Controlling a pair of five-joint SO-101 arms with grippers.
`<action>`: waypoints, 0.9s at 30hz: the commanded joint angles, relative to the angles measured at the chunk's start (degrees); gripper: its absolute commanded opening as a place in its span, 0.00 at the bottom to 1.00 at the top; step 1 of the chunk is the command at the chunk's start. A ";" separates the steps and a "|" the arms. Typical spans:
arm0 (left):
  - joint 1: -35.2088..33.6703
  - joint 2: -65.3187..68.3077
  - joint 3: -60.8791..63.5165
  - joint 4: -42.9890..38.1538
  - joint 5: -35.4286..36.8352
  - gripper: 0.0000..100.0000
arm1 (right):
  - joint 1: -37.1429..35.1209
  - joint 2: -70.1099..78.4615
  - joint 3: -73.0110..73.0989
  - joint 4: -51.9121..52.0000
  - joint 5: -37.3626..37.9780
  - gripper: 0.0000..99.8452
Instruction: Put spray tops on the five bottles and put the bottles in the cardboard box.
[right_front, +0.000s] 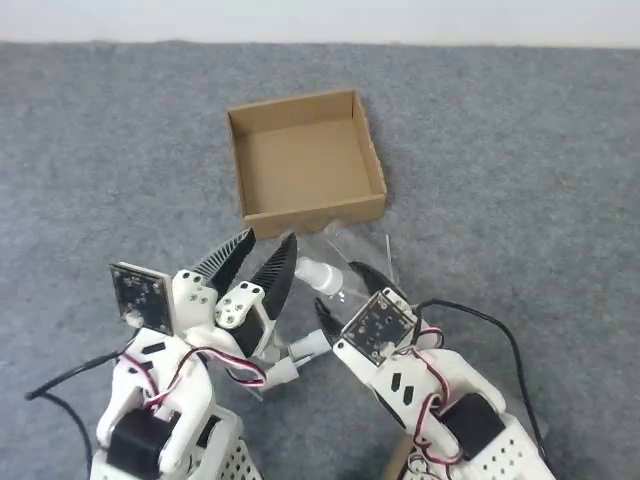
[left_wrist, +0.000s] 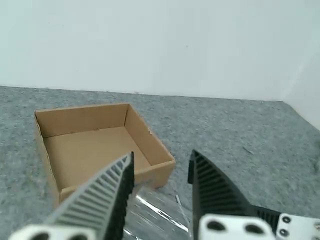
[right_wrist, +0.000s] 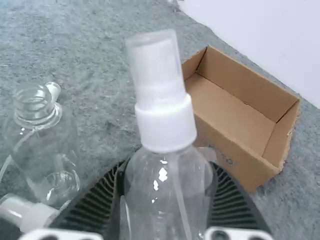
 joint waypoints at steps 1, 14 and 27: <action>-0.53 -0.44 -3.03 -0.09 1.23 0.16 | 0.48 -1.45 -4.13 -4.35 -0.44 0.12; -0.53 -0.44 -2.42 -0.53 1.32 0.16 | 0.22 -1.45 -4.13 -10.24 -0.70 0.12; 5.80 -0.35 4.35 -6.95 -4.22 0.16 | 0.04 -1.45 -3.60 -10.24 -0.79 0.12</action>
